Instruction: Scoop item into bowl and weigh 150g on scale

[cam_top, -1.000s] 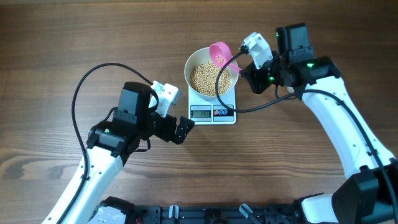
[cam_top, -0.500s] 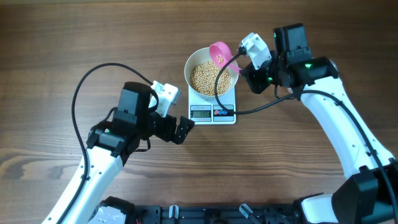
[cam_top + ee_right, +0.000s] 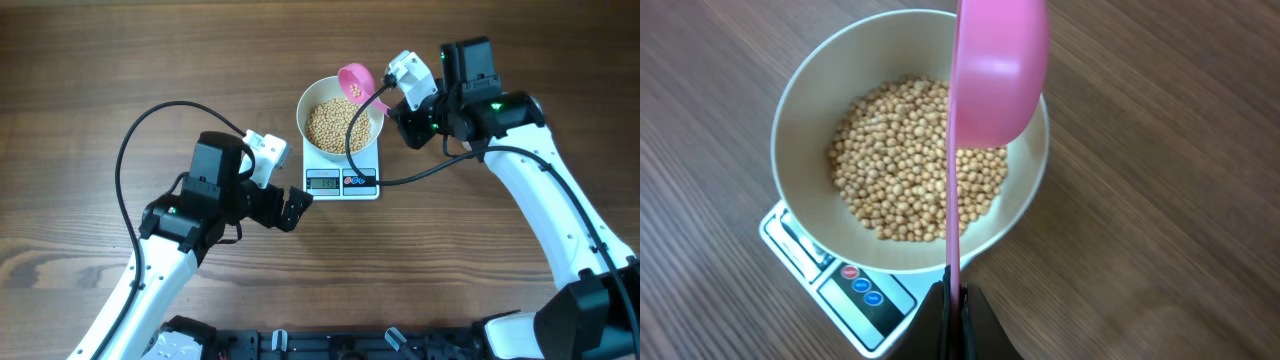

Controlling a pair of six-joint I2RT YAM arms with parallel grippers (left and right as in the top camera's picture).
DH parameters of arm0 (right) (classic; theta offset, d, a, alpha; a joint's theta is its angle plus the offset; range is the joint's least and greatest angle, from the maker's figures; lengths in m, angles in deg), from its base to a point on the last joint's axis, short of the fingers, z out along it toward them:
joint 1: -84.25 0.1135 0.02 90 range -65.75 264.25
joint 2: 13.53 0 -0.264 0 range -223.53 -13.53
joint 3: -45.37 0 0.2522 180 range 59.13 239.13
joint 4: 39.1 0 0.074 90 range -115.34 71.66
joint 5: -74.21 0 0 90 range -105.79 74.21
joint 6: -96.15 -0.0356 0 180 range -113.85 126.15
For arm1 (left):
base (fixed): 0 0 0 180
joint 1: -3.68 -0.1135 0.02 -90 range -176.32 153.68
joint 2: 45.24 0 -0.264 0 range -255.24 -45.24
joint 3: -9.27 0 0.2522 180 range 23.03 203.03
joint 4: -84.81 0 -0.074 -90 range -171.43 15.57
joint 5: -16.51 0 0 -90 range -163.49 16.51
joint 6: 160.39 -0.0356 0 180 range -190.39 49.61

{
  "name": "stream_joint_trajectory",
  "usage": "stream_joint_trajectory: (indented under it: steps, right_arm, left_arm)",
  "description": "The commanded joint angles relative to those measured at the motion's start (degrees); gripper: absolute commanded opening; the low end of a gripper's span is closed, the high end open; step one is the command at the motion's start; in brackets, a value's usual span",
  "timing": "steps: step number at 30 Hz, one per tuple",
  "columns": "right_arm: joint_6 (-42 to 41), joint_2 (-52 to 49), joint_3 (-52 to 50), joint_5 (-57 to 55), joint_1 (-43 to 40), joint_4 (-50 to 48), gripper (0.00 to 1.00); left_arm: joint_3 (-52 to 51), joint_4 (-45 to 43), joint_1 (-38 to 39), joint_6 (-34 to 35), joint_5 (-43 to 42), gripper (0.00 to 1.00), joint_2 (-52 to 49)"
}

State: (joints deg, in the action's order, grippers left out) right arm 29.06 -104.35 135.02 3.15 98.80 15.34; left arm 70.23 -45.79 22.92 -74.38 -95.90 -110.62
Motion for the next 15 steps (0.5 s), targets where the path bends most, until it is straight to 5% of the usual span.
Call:
stream_joint_trajectory:
  steps: [1, 15]
  right_arm:
    - [1.31, 2.1, 0.98, -1.16, 0.42, -0.2, 0.04]
    - [3.96, 2.23, 0.87, -2.08, 1.05, 0.5, 0.04]
  left_arm:
    - [-0.17, -0.22, 0.24, -0.26, -0.68, 1.0, -0.31]
    - [-0.17, -0.2, 0.24, -0.26, -0.68, 1.0, -0.31]
